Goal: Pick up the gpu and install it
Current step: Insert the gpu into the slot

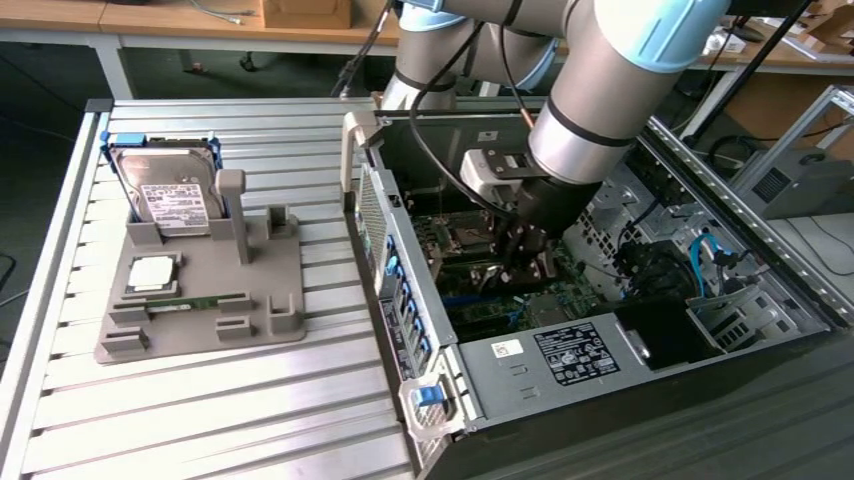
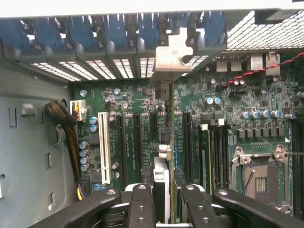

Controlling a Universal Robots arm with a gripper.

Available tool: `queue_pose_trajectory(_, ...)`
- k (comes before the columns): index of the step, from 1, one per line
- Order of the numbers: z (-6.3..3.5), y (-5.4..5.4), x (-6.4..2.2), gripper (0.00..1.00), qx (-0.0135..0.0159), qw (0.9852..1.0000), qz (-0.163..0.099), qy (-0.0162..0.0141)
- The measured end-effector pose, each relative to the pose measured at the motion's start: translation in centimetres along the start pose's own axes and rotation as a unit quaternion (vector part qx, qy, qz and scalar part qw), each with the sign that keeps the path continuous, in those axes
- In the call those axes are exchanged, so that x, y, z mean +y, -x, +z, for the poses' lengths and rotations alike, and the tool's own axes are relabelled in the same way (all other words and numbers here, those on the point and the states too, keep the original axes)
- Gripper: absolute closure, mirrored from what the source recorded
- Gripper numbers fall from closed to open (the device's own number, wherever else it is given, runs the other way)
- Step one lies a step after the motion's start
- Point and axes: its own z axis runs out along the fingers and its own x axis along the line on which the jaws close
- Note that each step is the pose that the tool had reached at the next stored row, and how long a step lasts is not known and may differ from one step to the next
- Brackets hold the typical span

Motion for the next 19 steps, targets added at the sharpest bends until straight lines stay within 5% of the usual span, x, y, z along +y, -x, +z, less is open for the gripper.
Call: queue_pose_trajectory(19,0.02,-0.34,0.82,0.73,0.0,1.0,0.0,0.0)
